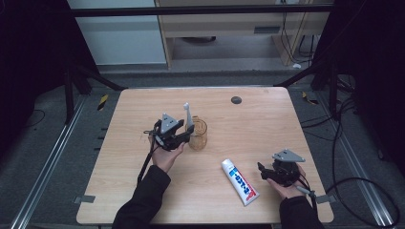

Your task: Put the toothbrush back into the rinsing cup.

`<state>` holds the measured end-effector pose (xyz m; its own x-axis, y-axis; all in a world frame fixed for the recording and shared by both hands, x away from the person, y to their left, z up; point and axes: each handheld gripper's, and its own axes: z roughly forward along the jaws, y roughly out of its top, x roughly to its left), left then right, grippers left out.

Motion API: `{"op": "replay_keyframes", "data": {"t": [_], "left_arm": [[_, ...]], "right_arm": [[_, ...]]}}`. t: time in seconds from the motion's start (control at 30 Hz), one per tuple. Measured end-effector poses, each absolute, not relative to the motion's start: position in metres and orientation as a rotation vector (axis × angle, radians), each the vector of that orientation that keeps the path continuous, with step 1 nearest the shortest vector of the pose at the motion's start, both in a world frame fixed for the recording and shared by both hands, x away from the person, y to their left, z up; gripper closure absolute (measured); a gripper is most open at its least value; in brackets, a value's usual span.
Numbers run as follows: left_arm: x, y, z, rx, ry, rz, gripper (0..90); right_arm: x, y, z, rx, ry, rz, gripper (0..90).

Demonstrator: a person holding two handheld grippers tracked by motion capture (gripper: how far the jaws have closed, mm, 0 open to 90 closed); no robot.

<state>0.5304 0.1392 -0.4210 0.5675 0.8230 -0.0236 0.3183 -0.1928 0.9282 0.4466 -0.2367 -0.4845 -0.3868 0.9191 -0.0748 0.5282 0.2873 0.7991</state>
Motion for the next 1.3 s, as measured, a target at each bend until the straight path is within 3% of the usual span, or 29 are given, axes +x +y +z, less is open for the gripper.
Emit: {"op": "replay_keyframes", "data": {"t": [0.3, 0.83, 1.3], "left_arm": [[0.515, 0.149, -0.418, 1.820, 0.935, 0.620, 46.9], [0.483, 0.200, -0.429, 1.876, 0.982, 0.587, 41.1], [0.439, 0.247, -0.457, 1.965, 1.100, 0.580, 40.2]], "right_arm": [[0.443, -0.237, -0.476, 1.270, 2.010, 0.992, 25.2], [0.435, -0.231, -0.466, 1.227, 2.024, 1.034, 30.3], [0.426, -0.224, -0.465, 1.221, 2.110, 1.028, 45.8]]}}
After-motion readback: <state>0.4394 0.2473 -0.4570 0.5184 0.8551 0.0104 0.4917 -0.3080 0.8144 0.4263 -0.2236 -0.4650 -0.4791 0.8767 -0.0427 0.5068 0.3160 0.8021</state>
